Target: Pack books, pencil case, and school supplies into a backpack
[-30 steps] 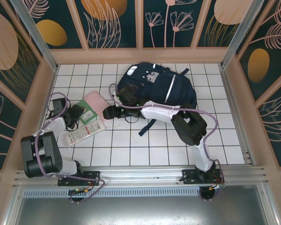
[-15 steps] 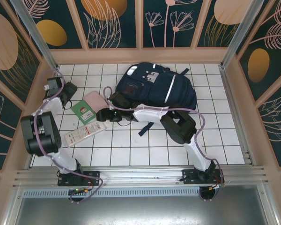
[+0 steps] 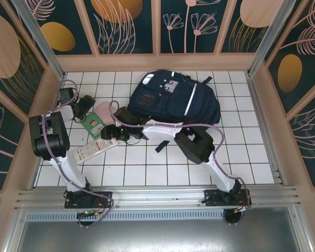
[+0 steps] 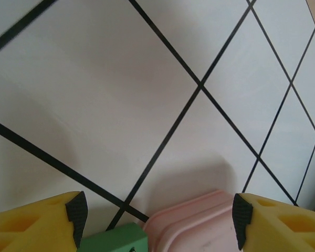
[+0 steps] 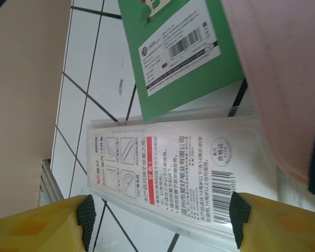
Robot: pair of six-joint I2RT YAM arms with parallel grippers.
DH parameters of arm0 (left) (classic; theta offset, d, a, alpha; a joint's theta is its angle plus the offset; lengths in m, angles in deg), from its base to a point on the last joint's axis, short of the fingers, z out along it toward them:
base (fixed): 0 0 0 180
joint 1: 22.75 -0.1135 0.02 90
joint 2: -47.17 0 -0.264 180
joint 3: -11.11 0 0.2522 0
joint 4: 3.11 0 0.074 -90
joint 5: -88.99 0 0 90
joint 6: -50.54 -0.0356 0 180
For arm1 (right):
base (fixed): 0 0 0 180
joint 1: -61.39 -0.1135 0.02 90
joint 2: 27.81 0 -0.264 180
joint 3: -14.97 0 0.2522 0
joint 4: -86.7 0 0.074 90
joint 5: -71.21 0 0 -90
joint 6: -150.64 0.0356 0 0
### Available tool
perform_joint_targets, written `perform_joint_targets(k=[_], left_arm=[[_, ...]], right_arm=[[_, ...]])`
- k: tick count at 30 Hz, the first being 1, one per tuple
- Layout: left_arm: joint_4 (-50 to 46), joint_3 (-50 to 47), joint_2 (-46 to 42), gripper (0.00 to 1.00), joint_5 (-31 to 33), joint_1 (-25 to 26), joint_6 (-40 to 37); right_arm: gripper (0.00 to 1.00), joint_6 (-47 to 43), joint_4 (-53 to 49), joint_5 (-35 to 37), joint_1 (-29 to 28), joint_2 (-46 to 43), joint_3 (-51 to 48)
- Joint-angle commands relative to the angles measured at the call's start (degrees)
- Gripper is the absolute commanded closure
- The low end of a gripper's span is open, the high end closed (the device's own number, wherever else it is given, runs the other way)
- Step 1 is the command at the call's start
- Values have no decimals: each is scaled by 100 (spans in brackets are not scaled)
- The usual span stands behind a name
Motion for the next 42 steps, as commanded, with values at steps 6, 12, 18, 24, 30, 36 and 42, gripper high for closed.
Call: perform_joint_targets(k=[6,12,18,24,30,36,42], left_arm=[[52,-833,-424,25,-387,-34,324],[-153,-1471,-1000,24,-47,-34,556],[-449,-1662,-1609,23,846,-33,606],[-480,-1766,-2345,22,1886,-34,704],[-344,-1199,-1378,24,1072,-30,705],[-260,-1293,-1332,24,1090,-39,645],[-288,-1267,-1158,24,816,-35,583]], right_arm=[[29,-88,-300,361,46,-70,85],[29,-25,-362,342,50,-52,82],[29,-172,-294,501,149,-415,-410],[29,-161,-393,264,227,-281,-336],[29,277,-380,-30,231,-123,-96],[29,330,-494,83,98,-253,-130],[29,468,-595,77,-10,-168,-47]])
